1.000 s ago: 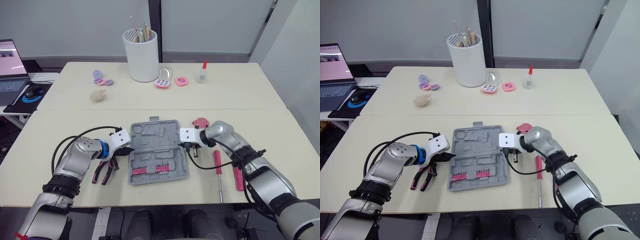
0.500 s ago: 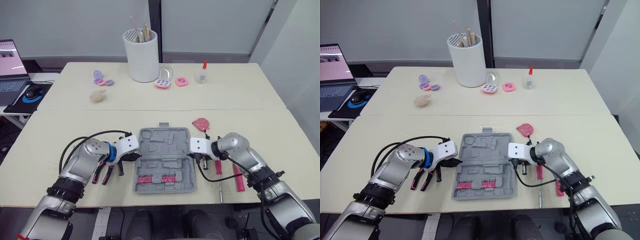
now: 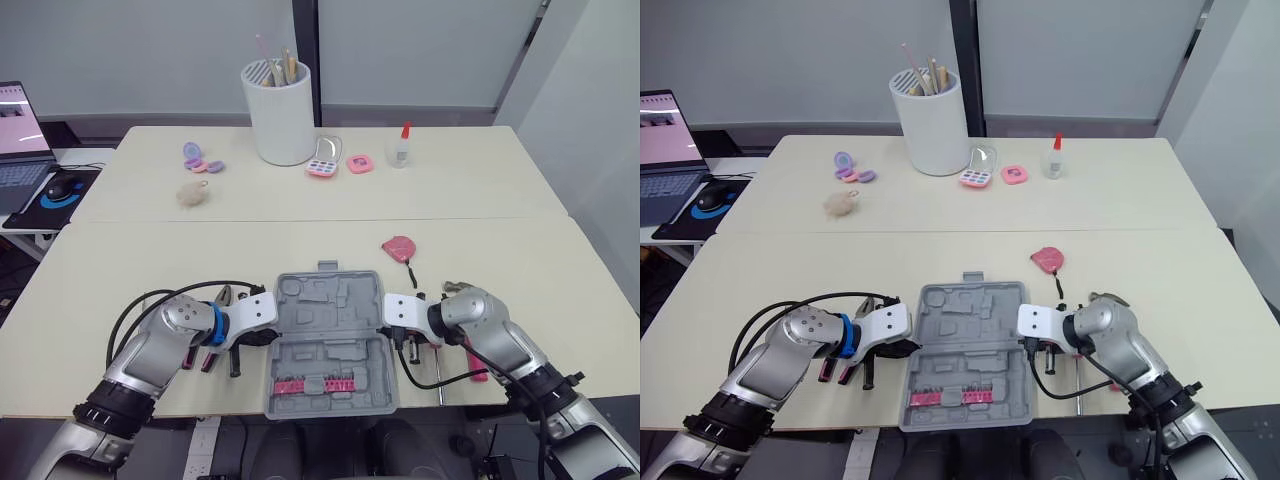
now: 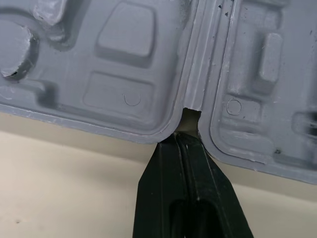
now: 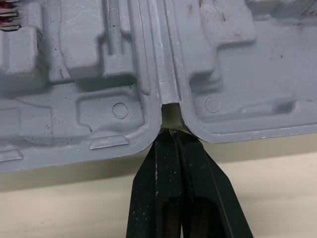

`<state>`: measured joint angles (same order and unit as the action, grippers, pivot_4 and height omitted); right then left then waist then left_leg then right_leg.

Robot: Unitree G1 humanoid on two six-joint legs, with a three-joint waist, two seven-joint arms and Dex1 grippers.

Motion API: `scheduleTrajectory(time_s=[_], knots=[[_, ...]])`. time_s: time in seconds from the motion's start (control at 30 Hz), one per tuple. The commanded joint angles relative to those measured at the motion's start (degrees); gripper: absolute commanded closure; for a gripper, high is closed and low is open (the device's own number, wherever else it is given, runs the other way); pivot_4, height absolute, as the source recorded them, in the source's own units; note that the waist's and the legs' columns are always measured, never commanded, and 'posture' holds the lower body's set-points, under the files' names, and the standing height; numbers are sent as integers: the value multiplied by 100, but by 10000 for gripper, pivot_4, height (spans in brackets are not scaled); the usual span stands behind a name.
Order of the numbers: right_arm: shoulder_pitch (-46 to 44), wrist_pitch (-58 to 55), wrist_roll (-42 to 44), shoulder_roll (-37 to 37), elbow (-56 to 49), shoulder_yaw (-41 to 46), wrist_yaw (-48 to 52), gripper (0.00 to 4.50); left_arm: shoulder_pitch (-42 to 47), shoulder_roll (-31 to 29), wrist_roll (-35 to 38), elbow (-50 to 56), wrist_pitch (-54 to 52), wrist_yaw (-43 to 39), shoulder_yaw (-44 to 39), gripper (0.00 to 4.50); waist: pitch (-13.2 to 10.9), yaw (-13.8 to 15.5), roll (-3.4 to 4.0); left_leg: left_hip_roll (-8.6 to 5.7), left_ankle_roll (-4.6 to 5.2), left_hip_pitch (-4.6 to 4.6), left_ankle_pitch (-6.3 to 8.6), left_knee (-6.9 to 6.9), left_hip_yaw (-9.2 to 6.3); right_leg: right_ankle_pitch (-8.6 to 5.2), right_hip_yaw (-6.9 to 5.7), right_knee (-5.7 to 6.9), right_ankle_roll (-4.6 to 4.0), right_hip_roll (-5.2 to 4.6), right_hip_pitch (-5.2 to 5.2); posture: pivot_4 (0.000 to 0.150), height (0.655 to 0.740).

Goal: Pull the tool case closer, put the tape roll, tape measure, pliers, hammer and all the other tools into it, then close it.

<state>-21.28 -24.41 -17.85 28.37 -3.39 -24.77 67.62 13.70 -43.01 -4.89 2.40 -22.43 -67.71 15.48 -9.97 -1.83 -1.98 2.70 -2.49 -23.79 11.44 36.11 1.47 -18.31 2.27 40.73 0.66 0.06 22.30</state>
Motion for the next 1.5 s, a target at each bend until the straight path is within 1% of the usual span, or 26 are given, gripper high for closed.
scheduleTrajectory(time_s=[0.03, 0.17, 0.3, 0.6, 0.87, 1.23, 1.43, 1.5], knots=[[147, -86, 345, -128, -558, -323, 185, 44876, -209, 52, 219, 396, -9, -220, 303, 45000, 2, -2, -1, 0, 0, 1, 0, 0, 1, 0, 1, 0, 0, 0, 0, 1500, 7400], [353, -272, 429, -26, -859, -368, 200, 44876, -399, -13, 233, 577, -88, -215, 311, 45000, 4, -3, -2, 0, 0, 2, 0, 0, 1, -2, 2, 0, 2, 0, -1, 1500, 7400], [429, -350, 459, 1, -946, -409, 163, 44876, -521, -73, 236, 693, -156, -196, 298, 45000, 9, -3, -4, 1, 0, 4, 0, -1, 1, -3, 2, -1, 3, 0, -2, 1500, 7400], [421, -241, 439, 45, -752, -376, 81, 44876, -662, -156, 253, 782, -220, -183, 258, 45000, 13, -2, -5, 0, 0, 5, 0, -2, 1, -5, 2, -2, 6, 1, -3, 1500, 7400], [354, -165, 507, 158, -629, -332, 34, 44876, -495, -159, 202, 492, -77, -91, 152, 45000, 13, -1, -5, 0, 0, 6, 0, -2, 1, -5, 2, -2, 6, 1, -4, 1500, 7400], [270, -18, 549, 257, -440, -337, -26, 44876, -503, -114, 256, 435, -77, -6, 162, 45000, 15, 2, -4, 0, 1, 8, 0, -1, -1, -5, 0, -1, 6, 1, -8, 1500, 7400], [220, 92, 623, 544, -295, -112, -49, 44876, -458, -250, 324, 303, -8, 70, -132, 45000, 15, 5, -5, 0, 1, 8, 0, -1, -1, -5, 1, -1, 6, 0, -8, 1500, 7400], [178, 210, 681, 764, -190, 42, -35, 44876, -460, -398, 379, 258, 73, 75, -293, 45000, 14, 5, -6, 0, 1, 7, 0, -1, -1, -5, 1, -1, 6, -1, -7, 1500, 7400]])
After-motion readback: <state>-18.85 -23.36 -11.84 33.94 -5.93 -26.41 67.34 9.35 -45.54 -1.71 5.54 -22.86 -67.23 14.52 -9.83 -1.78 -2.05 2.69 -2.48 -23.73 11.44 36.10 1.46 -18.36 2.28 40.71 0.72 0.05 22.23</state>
